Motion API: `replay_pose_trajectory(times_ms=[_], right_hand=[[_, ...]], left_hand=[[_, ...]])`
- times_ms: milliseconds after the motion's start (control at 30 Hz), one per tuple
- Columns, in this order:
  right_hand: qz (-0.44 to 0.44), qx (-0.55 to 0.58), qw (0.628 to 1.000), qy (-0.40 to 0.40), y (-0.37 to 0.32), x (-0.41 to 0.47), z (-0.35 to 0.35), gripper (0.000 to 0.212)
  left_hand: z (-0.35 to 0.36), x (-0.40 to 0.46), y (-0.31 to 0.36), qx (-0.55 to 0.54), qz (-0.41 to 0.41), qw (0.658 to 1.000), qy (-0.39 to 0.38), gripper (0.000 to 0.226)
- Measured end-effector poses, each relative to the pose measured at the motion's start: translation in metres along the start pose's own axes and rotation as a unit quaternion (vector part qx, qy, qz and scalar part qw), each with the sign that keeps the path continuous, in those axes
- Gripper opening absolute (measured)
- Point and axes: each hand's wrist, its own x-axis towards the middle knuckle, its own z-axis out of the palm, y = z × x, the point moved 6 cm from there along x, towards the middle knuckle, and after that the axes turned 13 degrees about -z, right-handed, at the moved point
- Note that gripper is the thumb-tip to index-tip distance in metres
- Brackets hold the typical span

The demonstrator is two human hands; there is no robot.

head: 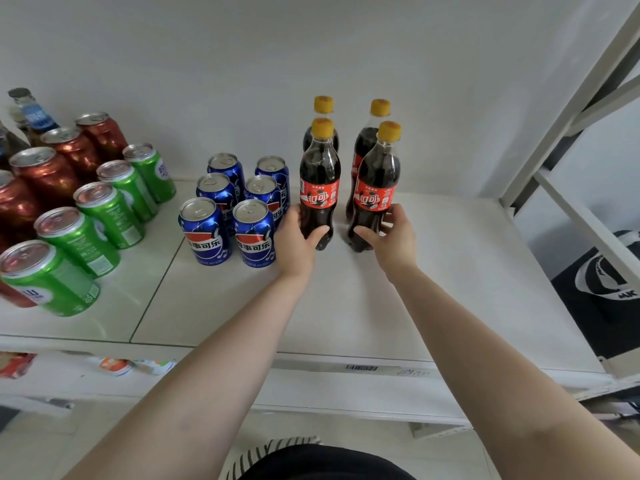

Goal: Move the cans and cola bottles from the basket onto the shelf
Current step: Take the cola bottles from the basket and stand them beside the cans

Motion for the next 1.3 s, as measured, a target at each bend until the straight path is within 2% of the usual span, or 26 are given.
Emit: replay_pose_trajectory(times_ms=[133,400,633,800,1000,1167,1300], right_hand=[[0.000,-0.006,1.000,-0.006,-0.002,-0.001,0.000,0.045],[0.021,-0.060,0.998,-0.023,-0.008,-0.003,0.001,0.053],[0.085,-0.081,0.993,-0.021,-0.004,-0.024,-0.008,0.073],[0.073,-0.123,0.989,-0.039,-0.008,-0.056,-0.023,0.065],[-0.001,-0.168,0.979,-0.116,-0.036,-0.117,-0.034,0.053],[-0.091,-0.166,0.957,-0.219,-0.069,-0.203,-0.007,0.049],[-0.132,-0.149,0.927,-0.318,-0.093,-0.285,0.033,0.050]], left_hand=[[-0.002,-0.003,0.003,0.000,0.008,1.000,-0.003,0.054],[-0.003,-0.007,0.009,0.066,0.010,0.998,-0.012,0.058],[-0.003,-0.024,0.009,0.107,-0.013,0.994,-0.021,0.073],[-0.016,-0.061,0.007,0.117,-0.035,0.992,-0.019,0.062],[-0.063,-0.132,0.000,0.163,-0.035,0.986,-0.013,0.053],[-0.128,-0.233,-0.032,0.216,-0.023,0.976,-0.002,0.052],[-0.190,-0.313,-0.076,0.267,-0.081,0.960,0.001,0.055]])
